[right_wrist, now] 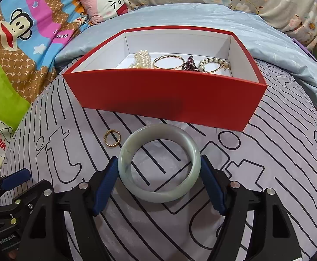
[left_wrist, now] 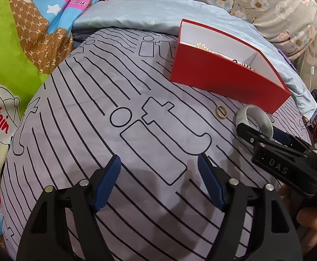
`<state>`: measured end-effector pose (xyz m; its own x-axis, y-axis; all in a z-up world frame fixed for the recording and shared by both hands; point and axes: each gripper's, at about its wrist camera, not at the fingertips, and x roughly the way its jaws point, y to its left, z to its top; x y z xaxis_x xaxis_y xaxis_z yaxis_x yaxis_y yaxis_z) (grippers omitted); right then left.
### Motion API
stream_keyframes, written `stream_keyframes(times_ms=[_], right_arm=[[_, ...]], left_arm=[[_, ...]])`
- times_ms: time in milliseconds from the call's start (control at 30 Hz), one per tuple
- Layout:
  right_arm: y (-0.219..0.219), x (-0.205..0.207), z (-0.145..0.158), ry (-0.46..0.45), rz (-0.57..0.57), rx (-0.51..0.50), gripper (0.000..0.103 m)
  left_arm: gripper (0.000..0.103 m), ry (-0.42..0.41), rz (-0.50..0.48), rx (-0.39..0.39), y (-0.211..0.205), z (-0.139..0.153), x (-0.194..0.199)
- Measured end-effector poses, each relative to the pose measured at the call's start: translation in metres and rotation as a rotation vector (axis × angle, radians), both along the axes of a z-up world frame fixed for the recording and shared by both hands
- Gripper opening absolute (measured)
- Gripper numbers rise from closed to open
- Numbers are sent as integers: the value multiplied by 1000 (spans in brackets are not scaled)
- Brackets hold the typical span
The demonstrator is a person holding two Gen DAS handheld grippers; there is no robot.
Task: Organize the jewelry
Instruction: 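Close the right tool on the rim of the pale green jade bangle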
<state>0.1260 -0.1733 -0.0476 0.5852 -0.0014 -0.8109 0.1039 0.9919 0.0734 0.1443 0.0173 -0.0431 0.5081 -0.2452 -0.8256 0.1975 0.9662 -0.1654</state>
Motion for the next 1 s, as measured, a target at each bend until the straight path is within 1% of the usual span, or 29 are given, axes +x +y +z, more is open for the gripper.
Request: stream_keyframes(times_ms=[167,300,367,433,467,500,533,567,633,667,700,900,1000], right_arm=[[-2,-4,1,8,29,8,73],[-15,-12,8,-11,-2,88,73],[-19,-14,12,-18,-21,95,67],[-23,-12,14,-10,-38,99,53],[-25,-10,13,4,-43,101,51],[-27,-8,10,23,-49,94,41],[-27,-5,6,44,-54,86,34],[-27,-4,5,44,-56,75,31],[-24,-2,6,45,-59,33,19],[-25,-1,6,48,-60,34,17],[-26,0,5,48,-65,36,13],[-30,-8,10,34,-73,19,12],[-34,-18,17,18,-87,-17,12]], left_arm=[[71,2,-5,-6,-1,1,1],[71,2,-5,-8,-1,1,1],[71,1,-3,-8,-1,1,1],[71,3,-3,-10,-1,1,3],[71,4,-4,-10,-2,1,3],[71,4,-6,-10,-2,1,3],[71,4,-9,-10,-3,1,3],[71,4,-13,-10,-4,1,4],[71,5,-19,-14,-7,2,4],[71,5,-22,-14,-8,2,5],[71,5,-26,-15,-10,2,5],[71,-13,-78,-19,-28,7,11],[70,-28,-108,-9,-42,10,16]])
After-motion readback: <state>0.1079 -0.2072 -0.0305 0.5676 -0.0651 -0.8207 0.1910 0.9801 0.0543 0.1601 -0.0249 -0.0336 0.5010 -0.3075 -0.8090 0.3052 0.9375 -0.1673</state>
